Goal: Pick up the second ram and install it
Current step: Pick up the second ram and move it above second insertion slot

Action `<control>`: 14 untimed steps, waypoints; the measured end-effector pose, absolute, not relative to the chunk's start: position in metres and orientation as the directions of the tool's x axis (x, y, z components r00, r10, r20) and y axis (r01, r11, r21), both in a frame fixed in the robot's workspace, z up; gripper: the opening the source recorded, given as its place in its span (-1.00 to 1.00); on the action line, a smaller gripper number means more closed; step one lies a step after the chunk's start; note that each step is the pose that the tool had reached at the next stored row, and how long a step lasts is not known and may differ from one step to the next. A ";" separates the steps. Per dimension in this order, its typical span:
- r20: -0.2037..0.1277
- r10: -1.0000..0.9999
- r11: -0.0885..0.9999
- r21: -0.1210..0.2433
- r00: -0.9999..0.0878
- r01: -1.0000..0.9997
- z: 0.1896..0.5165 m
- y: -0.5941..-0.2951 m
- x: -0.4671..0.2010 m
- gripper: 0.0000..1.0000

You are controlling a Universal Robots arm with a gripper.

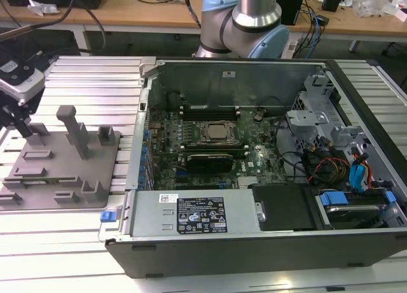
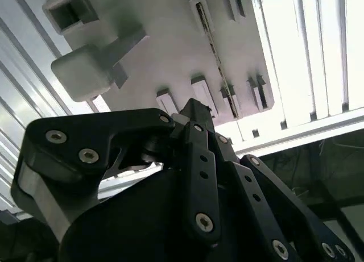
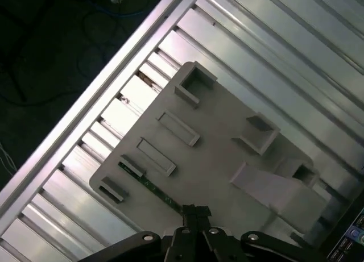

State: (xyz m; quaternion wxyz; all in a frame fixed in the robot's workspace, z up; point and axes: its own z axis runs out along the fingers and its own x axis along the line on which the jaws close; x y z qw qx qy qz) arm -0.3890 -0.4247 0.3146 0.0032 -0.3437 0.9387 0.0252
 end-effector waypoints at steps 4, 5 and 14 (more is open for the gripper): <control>-0.023 -0.708 0.704 0.045 -0.706 -0.708 0.314 -0.425 -0.389 -0.84; -0.023 -0.725 0.687 0.045 -0.689 -0.725 0.314 -0.425 -0.389 -0.84; -0.023 -0.909 0.415 0.045 -0.416 -0.909 0.312 -0.425 -0.389 -0.84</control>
